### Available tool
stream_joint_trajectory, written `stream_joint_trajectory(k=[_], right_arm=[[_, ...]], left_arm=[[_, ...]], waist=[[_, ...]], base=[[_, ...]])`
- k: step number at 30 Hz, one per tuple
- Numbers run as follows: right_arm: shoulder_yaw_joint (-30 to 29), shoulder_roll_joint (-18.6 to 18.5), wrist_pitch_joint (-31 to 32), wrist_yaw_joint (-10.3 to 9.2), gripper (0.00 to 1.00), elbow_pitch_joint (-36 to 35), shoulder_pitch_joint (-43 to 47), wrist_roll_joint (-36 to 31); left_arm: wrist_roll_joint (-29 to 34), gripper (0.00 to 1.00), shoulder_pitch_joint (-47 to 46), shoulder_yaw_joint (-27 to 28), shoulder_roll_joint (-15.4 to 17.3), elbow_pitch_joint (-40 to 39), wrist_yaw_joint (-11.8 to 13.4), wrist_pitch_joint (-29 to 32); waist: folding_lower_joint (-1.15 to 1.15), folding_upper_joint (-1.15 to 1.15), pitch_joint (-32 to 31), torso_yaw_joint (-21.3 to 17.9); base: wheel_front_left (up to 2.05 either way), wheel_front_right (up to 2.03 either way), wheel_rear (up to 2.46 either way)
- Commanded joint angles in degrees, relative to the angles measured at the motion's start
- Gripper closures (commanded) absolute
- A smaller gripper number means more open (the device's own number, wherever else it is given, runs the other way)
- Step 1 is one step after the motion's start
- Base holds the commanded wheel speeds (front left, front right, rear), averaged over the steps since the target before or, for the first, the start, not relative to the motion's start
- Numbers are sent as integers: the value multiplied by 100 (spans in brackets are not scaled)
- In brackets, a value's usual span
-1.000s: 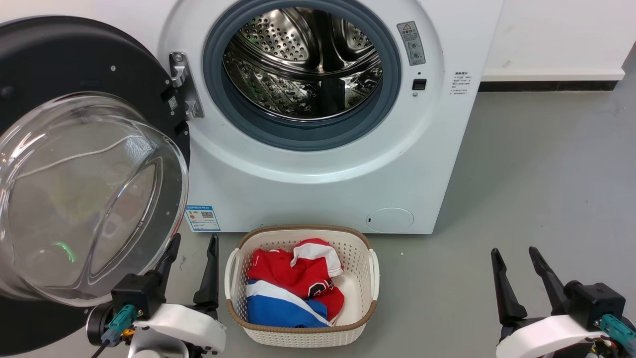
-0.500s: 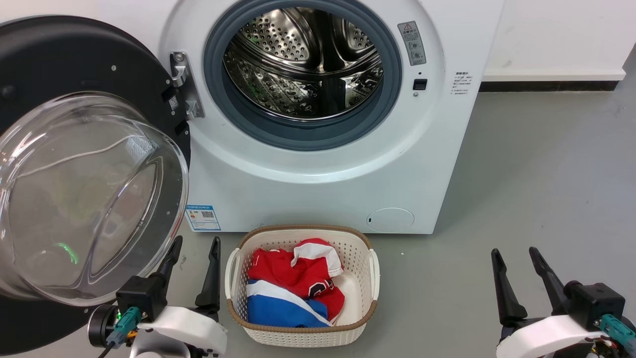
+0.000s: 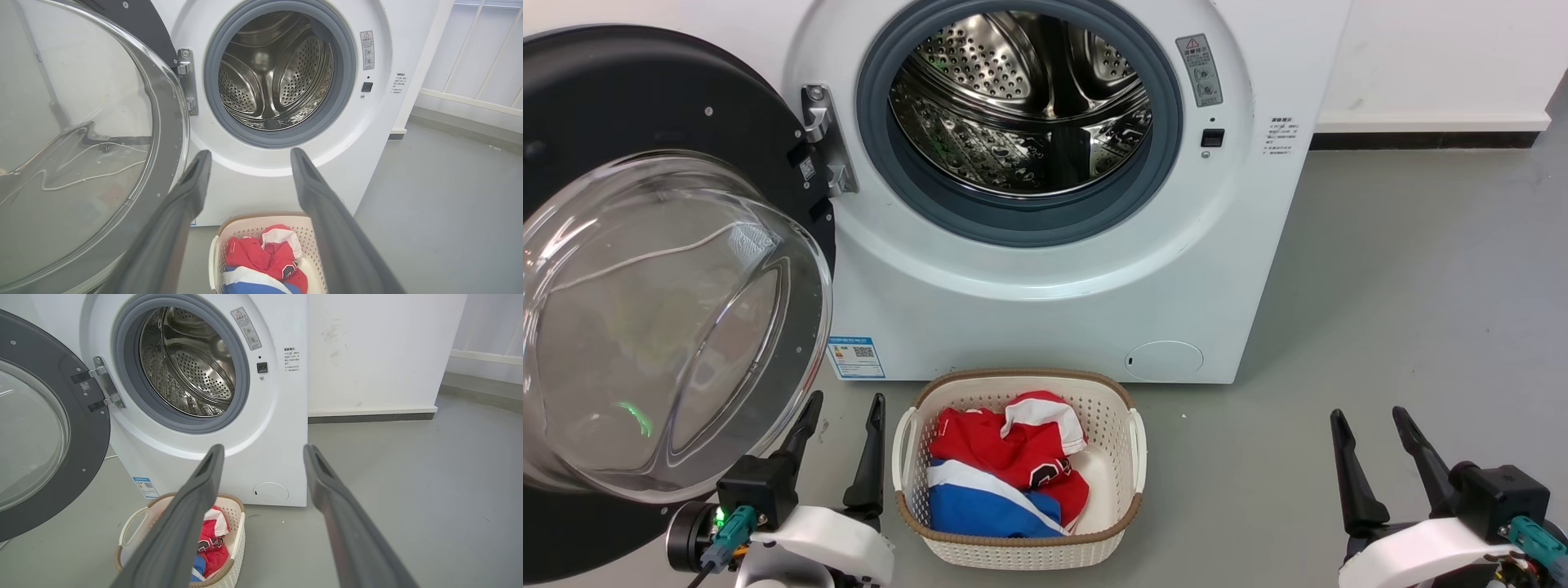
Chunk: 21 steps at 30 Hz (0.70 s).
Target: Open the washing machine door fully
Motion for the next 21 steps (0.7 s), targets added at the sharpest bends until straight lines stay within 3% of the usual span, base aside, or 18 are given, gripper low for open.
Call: stream_joint_trajectory(k=[1,7,8,21], right_arm=[[-7,9,-4,-1,0,3,12,-35],[-3,9,-19,-1,0,9,20,-23],[-2,0,-4,0,100,8,0,2],[-75,2,218,0,100,224,-125,1267]], left_arm=[[11,0,17,13,-23,6,-17,-29],[51,0,25,52,-41,19,-38,-29],[42,100,0,44,-31,14,-35,0],[-1094,100,-11,292,-183,113,-127,362]], waist=[[0,0,-3,2],[0,0,-12,1],[0,0,-12,1],[0,0,10,-1]], base=[[0,0,0],[0,0,0],[0,0,0],[0,0,0]])
